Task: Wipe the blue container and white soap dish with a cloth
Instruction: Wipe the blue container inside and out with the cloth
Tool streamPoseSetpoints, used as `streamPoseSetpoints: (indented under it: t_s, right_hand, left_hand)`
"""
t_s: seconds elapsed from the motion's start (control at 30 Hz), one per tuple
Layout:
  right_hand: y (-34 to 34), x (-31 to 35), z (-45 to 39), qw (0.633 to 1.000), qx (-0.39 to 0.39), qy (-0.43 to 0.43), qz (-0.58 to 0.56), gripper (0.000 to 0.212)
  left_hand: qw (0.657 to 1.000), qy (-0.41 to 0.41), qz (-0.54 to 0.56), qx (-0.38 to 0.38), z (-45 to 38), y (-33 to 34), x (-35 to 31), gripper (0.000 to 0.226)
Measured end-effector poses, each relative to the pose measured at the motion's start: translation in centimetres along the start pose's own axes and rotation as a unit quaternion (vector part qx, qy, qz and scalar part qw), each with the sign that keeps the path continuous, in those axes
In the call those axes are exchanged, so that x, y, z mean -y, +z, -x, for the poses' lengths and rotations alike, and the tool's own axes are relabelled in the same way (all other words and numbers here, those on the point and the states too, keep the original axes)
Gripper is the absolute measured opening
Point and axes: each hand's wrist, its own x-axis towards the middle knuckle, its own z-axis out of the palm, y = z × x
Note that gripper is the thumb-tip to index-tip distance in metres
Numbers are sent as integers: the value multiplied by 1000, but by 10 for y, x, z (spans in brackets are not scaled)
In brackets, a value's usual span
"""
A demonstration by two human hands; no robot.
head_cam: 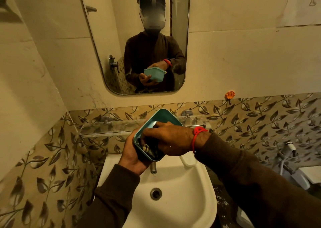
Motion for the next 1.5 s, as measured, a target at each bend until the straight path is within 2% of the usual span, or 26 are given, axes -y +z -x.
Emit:
streamPoseSetpoints:
  t_s: [0.13,0.17,0.3,0.4,0.53,0.67,0.83,0.9,1.0,1.13,1.27,1.33,1.4,1.5]
  right_hand:
    - [-13,-6,1,997,49,-19,48,36]
    - [-15,-7,1,996,29,-20,80,36]
    - [-21,-17,0,959,-168,-53,222,36]
    - [-20,-22,0,942,-227,-39,246,37]
    - [-13,-23,-5,945,-176,-45,273,36]
    - [-5,-26,-3,952,-124,-24,278,43]
    - [10,-22,-3,931,-92,34,351,56]
    - [9,-20,-3,934,-81,61,344,58]
    - [3,-16,-1,949,-74,62,299,52]
    - [4,-6,8,983,-95,35,155,43]
    - [17,5,14,984,-179,0,0,39]
    - [19,4,18,978,-198,-16,-57,48]
    - [21,2,21,982,-182,-46,-23,56]
    - [24,-5,25,981,-146,-85,96,55]
  left_hand:
    - [1000,-12,7,3,3,9,2,46]
    - [1000,-12,13,-1,3,10,1,46]
    - [997,-17,57,-39,2,11,-10,48]
    - [996,-33,65,-47,1,13,-12,49]
    - [995,-46,43,-71,-2,12,-5,52]
    - [997,-19,31,-71,-1,7,-1,49]
    - [996,26,-2,-84,1,9,-2,37]
    - [994,50,-17,-96,-1,12,-2,37]
    - [993,72,-7,-97,0,16,-2,37]
    - [991,98,-6,-87,1,20,-3,38]
    - [988,127,-10,-82,1,18,-11,37]
    - [987,134,-11,-83,2,16,-17,36]
    - [989,125,-14,-77,4,15,-23,35]
    - [993,95,-42,-63,5,15,-23,39]
